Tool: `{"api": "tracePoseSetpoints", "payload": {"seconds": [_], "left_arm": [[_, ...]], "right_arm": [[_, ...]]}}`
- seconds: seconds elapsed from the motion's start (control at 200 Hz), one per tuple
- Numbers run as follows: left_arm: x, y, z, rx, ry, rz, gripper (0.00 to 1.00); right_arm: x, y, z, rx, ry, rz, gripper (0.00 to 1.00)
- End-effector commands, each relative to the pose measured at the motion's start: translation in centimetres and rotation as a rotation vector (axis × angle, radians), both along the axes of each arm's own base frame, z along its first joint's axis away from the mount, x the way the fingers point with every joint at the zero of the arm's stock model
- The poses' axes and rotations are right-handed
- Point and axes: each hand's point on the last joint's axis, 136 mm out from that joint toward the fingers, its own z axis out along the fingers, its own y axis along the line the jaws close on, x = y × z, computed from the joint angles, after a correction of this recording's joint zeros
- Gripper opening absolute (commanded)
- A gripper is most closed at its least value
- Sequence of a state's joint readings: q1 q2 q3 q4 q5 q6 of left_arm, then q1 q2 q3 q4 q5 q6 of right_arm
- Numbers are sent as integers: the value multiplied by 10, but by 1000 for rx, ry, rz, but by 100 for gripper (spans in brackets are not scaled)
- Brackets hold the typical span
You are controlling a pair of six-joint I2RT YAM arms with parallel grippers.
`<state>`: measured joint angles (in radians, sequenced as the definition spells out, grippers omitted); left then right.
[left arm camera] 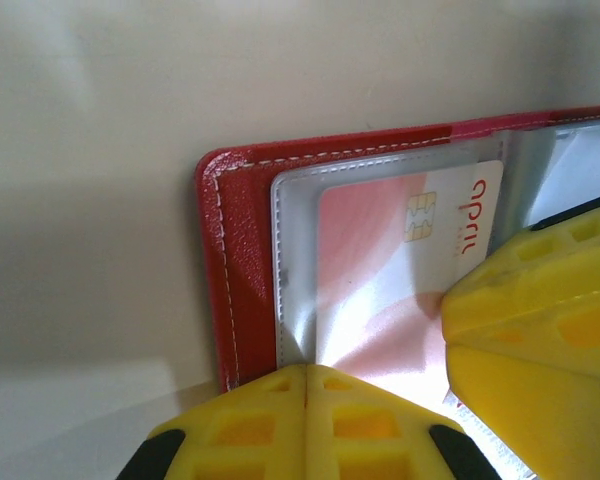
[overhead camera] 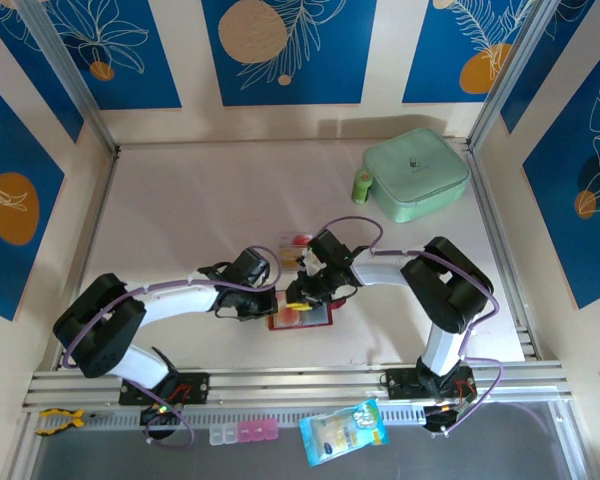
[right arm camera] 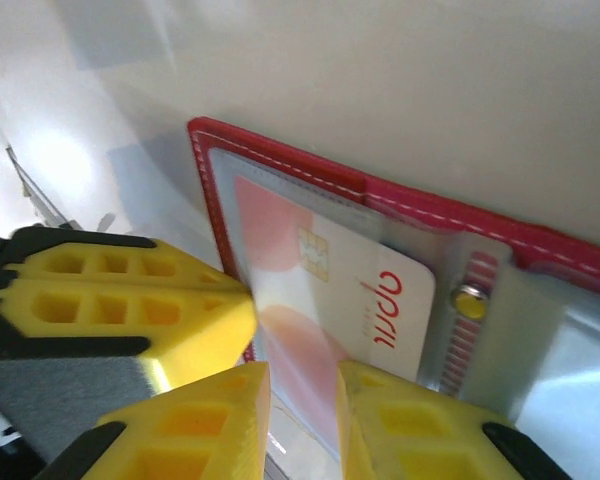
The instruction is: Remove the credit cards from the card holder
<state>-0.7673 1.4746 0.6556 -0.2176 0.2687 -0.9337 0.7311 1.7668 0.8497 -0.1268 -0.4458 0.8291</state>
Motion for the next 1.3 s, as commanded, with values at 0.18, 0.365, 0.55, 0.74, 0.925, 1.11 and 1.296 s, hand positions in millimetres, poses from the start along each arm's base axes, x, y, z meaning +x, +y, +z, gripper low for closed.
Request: {"api": "tracePoseSetpoints", "payload": {"seconds": [0.18, 0.365, 0.55, 0.74, 0.925, 1.11, 1.296], "left_arm": [[-3, 6, -8, 20, 30, 6, 2], [-4, 6, -10, 22, 36, 7, 2], [-6, 7, -15, 28, 48, 9, 2], [-10, 11, -22, 43, 67, 12, 2], [-13, 14, -24, 54, 75, 13, 2], [-12, 15, -24, 57, 75, 17, 1], [-10, 12, -19, 49, 66, 15, 2]], "right_arm": [[0, -23, -11, -148, -24, 16, 25], [3, -24, -7, -146, -43, 21, 24], [4, -26, -6, -159, -51, 26, 24], [4, -28, -4, -172, -65, 30, 25], [6, -34, -4, -206, -80, 35, 25], [9, -38, -3, -208, -82, 33, 25], [11, -36, 4, -195, -101, 43, 25]]}}
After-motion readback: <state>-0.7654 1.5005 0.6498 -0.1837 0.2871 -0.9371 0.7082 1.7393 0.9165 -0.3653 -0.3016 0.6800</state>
